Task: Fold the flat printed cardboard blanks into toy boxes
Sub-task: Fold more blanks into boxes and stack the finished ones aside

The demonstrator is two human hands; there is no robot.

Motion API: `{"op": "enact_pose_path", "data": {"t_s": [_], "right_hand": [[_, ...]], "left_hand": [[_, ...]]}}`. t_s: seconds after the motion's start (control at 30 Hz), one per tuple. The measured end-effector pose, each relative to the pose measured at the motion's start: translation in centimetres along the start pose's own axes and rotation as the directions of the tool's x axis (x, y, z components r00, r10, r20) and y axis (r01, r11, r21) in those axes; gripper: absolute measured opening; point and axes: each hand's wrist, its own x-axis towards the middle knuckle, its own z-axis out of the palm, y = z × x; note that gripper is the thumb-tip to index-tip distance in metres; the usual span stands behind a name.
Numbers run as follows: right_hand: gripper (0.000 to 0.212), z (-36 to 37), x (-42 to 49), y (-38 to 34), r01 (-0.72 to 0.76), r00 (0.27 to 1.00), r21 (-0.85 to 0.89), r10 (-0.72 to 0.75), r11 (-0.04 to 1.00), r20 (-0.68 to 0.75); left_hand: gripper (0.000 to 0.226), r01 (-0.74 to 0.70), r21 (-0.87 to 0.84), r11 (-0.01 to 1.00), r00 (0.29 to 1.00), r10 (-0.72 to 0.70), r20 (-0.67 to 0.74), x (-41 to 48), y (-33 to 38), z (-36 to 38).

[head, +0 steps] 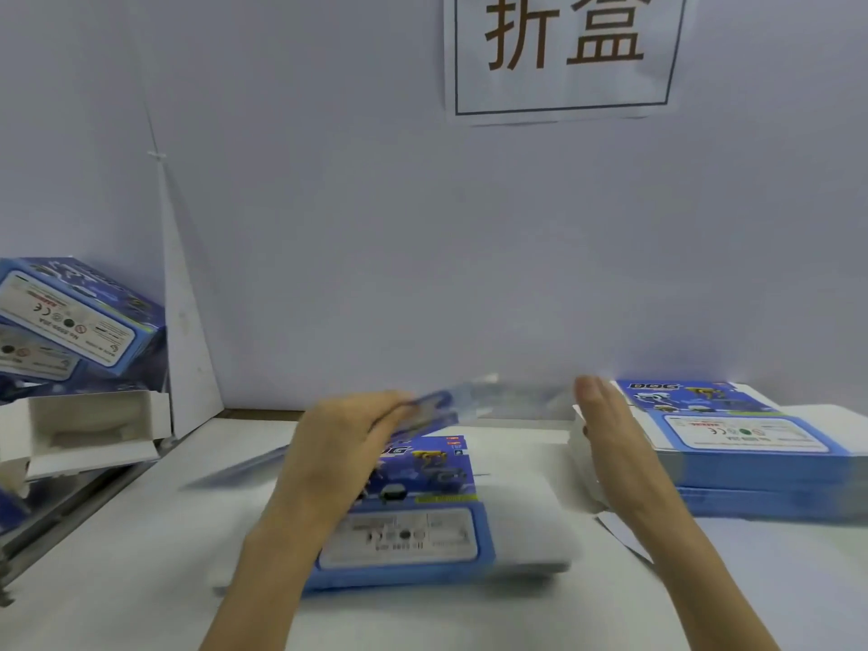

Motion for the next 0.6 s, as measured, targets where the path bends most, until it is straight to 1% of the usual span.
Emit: {"op": "enact_pose_path", "data": {"t_s": [0.03, 0.07, 0.1, 0.13, 0.17, 0.23, 0.27, 0.33, 0.4, 0.43, 0.53, 0.6], "right_hand": [[0.09, -0.2, -0.1, -0.5, 0.023, 0.999, 0.053, -0.021, 0.998, -0.028], [0.089, -0.3, -0.2, -0.9, 0.046, 0.998, 0.095, -0.042, 0.994, -0.049], [0.084, -0.4, -0.3, -1.3, 0.076, 0.996, 0.112, -0.07, 0.991, -0.055], [0.075, -0.5, -0.5, -1.6, 0.103, 0.994, 0.111, -0.099, 0.989, -0.047], [0.064, -0.6, -0.7, -1.8, 0.121, 0.993, 0.101, -0.118, 0.988, -0.028], [0.048, -0.6, -1.3, -2.7, 0.136, 0.99, 0.138, -0.14, 0.981, 0.021], [0.04, -0.6, -1.7, -3.2, 0.153, 0.986, 0.171, -0.162, 0.973, 0.04], [0.028, -0.4, -2.3, -3.8, 0.202, 0.978, 0.214, -0.209, 0.956, 0.01], [0.017, 0.0, -2.7, -4.3, 0.256, 0.967, 0.252, -0.245, 0.933, -0.072], [0.018, 0.1, -2.9, -4.4, 0.276, 0.961, 0.269, -0.258, 0.923, -0.101], [0.029, 0.5, -3.2, -4.7, 0.283, 0.959, 0.306, -0.265, 0.909, -0.098], [0.036, 0.7, -3.2, -4.7, 0.263, 0.965, 0.322, -0.251, 0.91, -0.08]], "left_hand": [[0.016, -0.026, -0.002, 1.0, 0.991, 0.026, -0.129, 0.1, 0.5, -0.3], [0.017, -0.025, -0.039, 0.999, 0.968, 0.015, -0.251, 0.3, 1.1, -0.6], [0.016, -0.01, -0.123, 0.992, 0.939, -0.033, -0.343, 0.4, 1.7, -0.9], [0.017, 0.008, -0.241, 0.971, 0.911, -0.106, -0.398, 0.5, 2.4, -1.3], [0.019, 0.025, -0.368, 0.929, 0.891, -0.188, -0.413, 0.5, 3.0, -1.7], [0.018, 0.055, -0.585, 0.809, 0.867, -0.329, -0.373, 0.5, 4.0, -2.3], [0.018, 0.081, -0.657, 0.75, 0.859, -0.387, -0.336, 0.5, 4.4, -2.5], [0.018, 0.149, -0.731, 0.666, 0.851, -0.462, -0.248, 0.4, 4.9, -2.4], [0.019, 0.192, -0.738, 0.647, 0.853, -0.482, -0.2, 0.4, 5.3, -2.0], [0.02, 0.197, -0.738, 0.646, 0.861, -0.474, -0.185, 0.3, 5.4, -1.9], [0.025, 0.196, -0.739, 0.644, 0.897, -0.423, -0.131, 0.4, 5.8, -1.4], [0.031, 0.217, -0.735, 0.643, 0.899, -0.425, -0.106, 0.4, 5.8, -1.1]]}}
